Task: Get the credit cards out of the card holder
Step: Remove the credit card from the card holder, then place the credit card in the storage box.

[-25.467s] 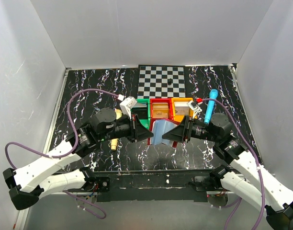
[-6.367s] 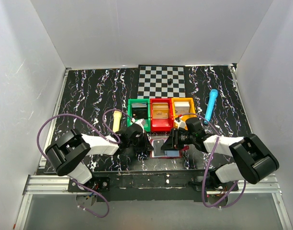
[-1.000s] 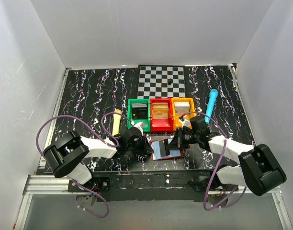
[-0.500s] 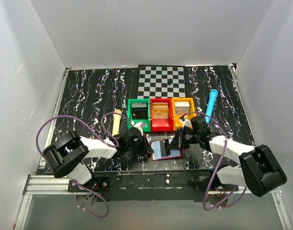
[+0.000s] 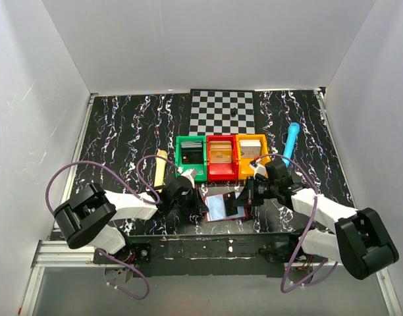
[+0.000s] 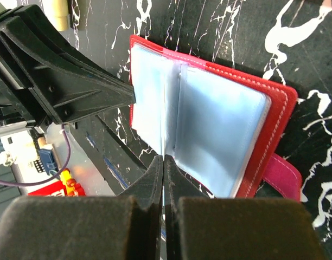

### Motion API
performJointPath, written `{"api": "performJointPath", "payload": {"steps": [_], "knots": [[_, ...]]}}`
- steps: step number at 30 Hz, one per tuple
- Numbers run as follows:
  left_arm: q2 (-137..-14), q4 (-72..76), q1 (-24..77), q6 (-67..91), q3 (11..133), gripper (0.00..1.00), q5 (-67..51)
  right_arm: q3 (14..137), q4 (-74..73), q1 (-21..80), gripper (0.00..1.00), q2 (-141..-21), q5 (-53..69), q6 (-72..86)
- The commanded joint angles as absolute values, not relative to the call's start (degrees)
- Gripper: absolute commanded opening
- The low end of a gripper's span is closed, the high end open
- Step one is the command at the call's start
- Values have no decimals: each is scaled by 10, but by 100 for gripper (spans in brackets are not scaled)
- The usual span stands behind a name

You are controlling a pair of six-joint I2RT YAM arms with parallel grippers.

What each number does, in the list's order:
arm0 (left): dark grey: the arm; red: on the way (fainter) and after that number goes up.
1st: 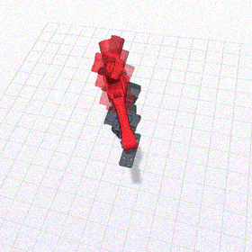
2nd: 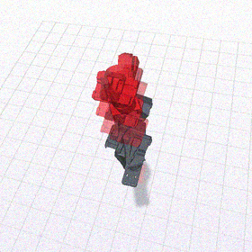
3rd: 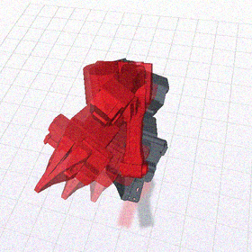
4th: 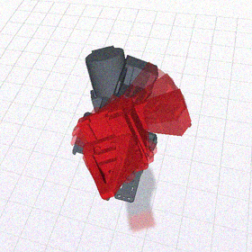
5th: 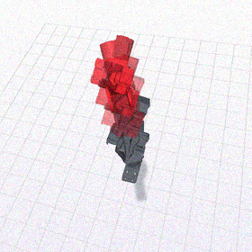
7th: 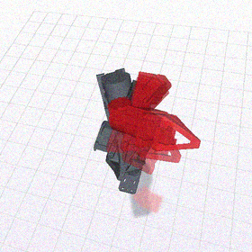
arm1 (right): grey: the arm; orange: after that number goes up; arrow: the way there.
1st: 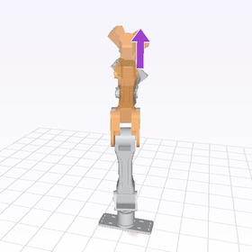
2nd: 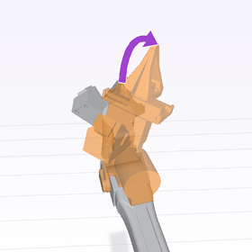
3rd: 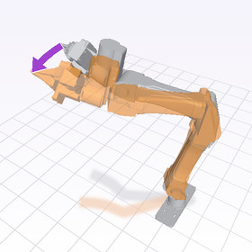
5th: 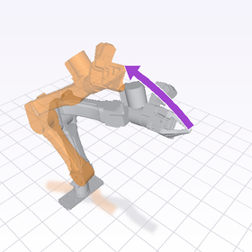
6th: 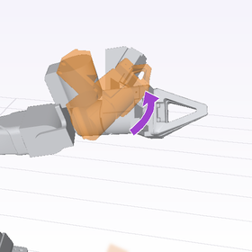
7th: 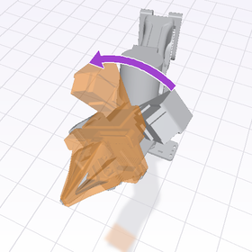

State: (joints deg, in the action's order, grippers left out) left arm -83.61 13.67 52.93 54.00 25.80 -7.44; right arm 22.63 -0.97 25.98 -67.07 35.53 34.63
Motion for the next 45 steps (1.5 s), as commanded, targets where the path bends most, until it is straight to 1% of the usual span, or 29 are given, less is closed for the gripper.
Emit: {"api": "performJointPath", "payload": {"steps": [1, 2, 4, 6, 8, 10, 11, 13, 16, 19, 21, 22, 24, 26, 28, 31, 33, 35, 38, 40, 45], "knots": [[-808, 81, 527, 516, 251, 0, -54, 235, -57, 254, 1, -626, 338, 333], [-804, 77, 527, 513, 252, 0, -54, 240, -69, 254, 1, -615, 334, 330], [-797, 69, 527, 502, 260, 6, -57, 249, -97, 254, 1, -592, 329, 323], [-787, 66, 527, 496, 265, 19, -59, 260, -123, 255, 1, -569, 328, 317], [-771, 71, 527, 490, 265, 36, -64, 274, -156, 254, 1, -549, 321, 309], [-752, 68, 527, 483, 275, 51, -77, 289, -187, 254, 1, -530, 309, 299], [-741, 62, 527, 479, 283, 56, -82, 297, -205, 254, 1, -519, 302, 294], [-718, 41, 527, 474, 300, 63, -81, 315, -230, 254, 1, -498, 290, 284], [-670, 4, 527, 465, 332, 70, -64, 338, -259, 254, 1, -478, 284, 273], [-620, -42, 527, 459, 360, 73, -34, 363, -282, 258, 1, -466, 280, 261], [-590, -66, 526, 461, 369, 74, -9, 392, -310, 289, 1, -461, 226, 249], [-575, -64, 522, 454, 365, 74, -8, 407, -324, 321, 1, -461, 196, 237], [-535, -17, 512, 418, 335, 74, -26, 441, -348, 396, 1, -473, 136, 218], [-480, 53, 502, 395, 293, 74, -53, 474, -367, 455, 1, -499, 127, 202], [-420, 84, 484, 390, 261, 80, -94, 491, -367, 474, 1, -522, 182, 189], [-375, 73, 439, 375, 260, 83, -193, 501, -345, 477, 1, -535, 267, 177], [-359, 48, 433, 349, 272, 87, -223, 511, -337, 479, 1, -542, 310, 166], [-350, 54, 432, 330, 272, 88, -269, 525, -337, 484, 1, -556, 348, 156], [-363, 98, 432, 328, 268, 88, -352, 551, -353, 504, 1, -587, 373, 143], [-385, 99, 432, 327, 275, 86, -373, 562, -348, 515, 1, -600, 382, 142], [-440, 122, 432, 326, 282, 77, -452, 577, -332, 521, 1, -620, 414, 150]]}}
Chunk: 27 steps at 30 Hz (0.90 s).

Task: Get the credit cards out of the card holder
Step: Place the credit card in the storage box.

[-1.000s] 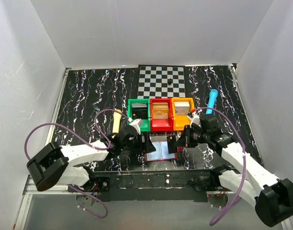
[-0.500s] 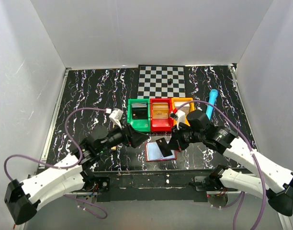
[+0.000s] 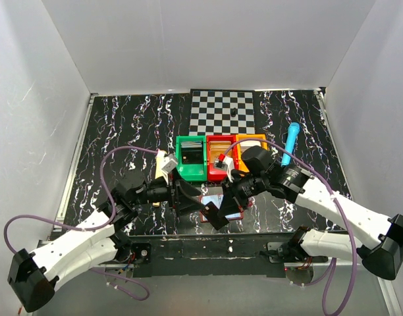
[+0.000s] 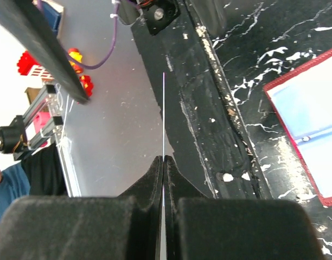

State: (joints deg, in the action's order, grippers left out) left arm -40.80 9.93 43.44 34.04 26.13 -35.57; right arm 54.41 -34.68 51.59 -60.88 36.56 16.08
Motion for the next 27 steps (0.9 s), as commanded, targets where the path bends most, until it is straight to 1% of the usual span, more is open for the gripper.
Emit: {"api": "performJointPath", "payload": {"steps": [1, 3, 8, 10, 12, 14, 17, 21, 22, 23, 24, 25, 27], "knots": [[-452, 118, 432, 324, 285, 75, -461, 584, -340, 522, 1, -626, 417, 142], [-468, 104, 432, 316, 292, 70, -471, 591, -349, 523, 1, -633, 417, 135], [-483, 108, 432, 316, 293, 62, -486, 598, -346, 526, 1, -645, 425, 133], [-486, 113, 432, 316, 293, 53, -500, 599, -346, 526, 1, -649, 423, 133], [-491, 115, 432, 317, 294, 42, -512, 602, -345, 526, 1, -651, 424, 131], [-499, 119, 432, 318, 294, 34, -523, 605, -345, 526, 1, -653, 426, 130], [-509, 128, 432, 325, 288, 27, -533, 606, -343, 526, 1, -655, 424, 129], [-512, 140, 432, 331, 286, 25, -538, 604, -339, 528, 1, -656, 428, 130], [-515, 142, 433, 331, 287, 21, -541, 602, -336, 527, 1, -655, 428, 131], [-515, 144, 432, 333, 287, 14, -544, 600, -334, 528, 1, -655, 429, 132], [-517, 146, 433, 335, 286, 2, -546, 599, -332, 527, 1, -653, 430, 132], [-519, 146, 433, 336, 287, 0, -546, 597, -331, 528, 1, -652, 431, 131], [-518, 151, 432, 338, 284, 0, -547, 591, -325, 528, 1, -647, 426, 133]]}}
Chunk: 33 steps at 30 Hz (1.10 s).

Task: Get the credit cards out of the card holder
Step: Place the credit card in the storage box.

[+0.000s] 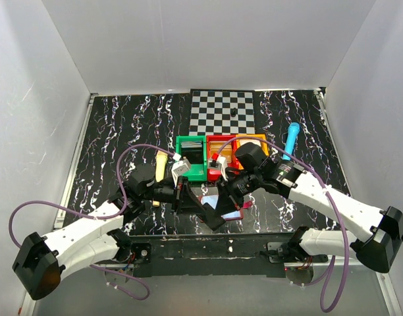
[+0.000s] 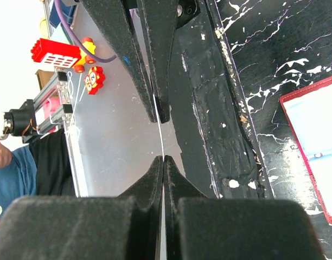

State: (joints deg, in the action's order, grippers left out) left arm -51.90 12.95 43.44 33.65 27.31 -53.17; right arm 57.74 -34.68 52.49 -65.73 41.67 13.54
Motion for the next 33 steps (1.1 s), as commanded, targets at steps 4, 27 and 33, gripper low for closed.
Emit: {"api": "performJointPath", "payload": {"steps": [4, 27, 33], "knots": [[-486, 159, 432, 348, 269, 0, -494, 568, -296, 521, 39, -605, 349, 162], [-406, 523, 430, 601, 100, 0, -217, 327, 134, 405, 73, -416, 334, 450], [-416, 534, 429, 607, 96, 0, -215, 338, 150, 405, 65, -437, 359, 459]]}}
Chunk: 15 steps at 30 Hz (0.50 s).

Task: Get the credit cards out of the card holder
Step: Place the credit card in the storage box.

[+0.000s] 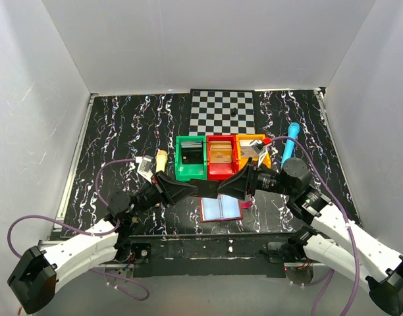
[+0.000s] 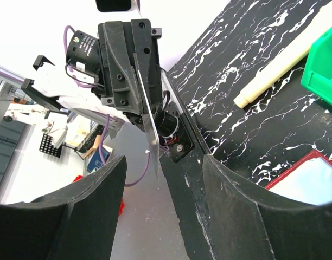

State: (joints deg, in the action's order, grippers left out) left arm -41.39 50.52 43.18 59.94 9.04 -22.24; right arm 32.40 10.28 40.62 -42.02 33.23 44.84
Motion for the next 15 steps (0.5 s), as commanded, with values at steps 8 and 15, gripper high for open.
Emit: {"api": "performJointPath", "payload": {"steps": [8, 15], "knots": [[-422, 534, 430, 612, 100, 0, -221, 336, 171, 414, 57, -458, 367, 471], [-424, 528, 429, 605, 101, 0, -222, 355, 196, 428, 40, -486, 388, 482]]}}
